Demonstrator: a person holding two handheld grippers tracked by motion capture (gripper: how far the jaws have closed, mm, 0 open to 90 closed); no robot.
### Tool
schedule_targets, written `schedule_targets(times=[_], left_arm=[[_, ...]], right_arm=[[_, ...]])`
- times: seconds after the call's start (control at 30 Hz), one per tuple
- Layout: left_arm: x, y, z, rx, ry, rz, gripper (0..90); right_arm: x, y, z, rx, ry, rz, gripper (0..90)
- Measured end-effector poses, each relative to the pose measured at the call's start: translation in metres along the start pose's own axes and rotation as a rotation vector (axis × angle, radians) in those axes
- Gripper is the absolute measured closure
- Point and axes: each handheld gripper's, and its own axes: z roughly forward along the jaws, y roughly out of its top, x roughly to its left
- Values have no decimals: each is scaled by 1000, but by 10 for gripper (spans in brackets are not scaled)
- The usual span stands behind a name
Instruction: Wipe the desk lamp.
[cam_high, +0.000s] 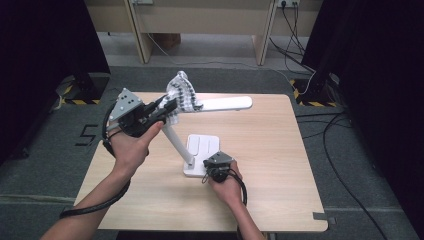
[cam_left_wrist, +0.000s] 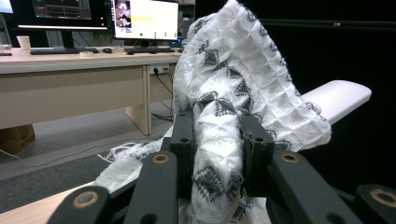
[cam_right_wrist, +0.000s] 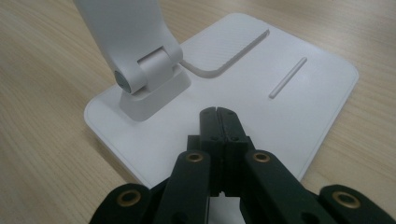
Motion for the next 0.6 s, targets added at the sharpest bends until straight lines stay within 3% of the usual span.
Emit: schedule_targets(times=[0.6], left_arm=[[-14, 4, 12, 10, -28, 4, 709]], right_arm=[[0, 0, 0, -3, 3, -8, 900]])
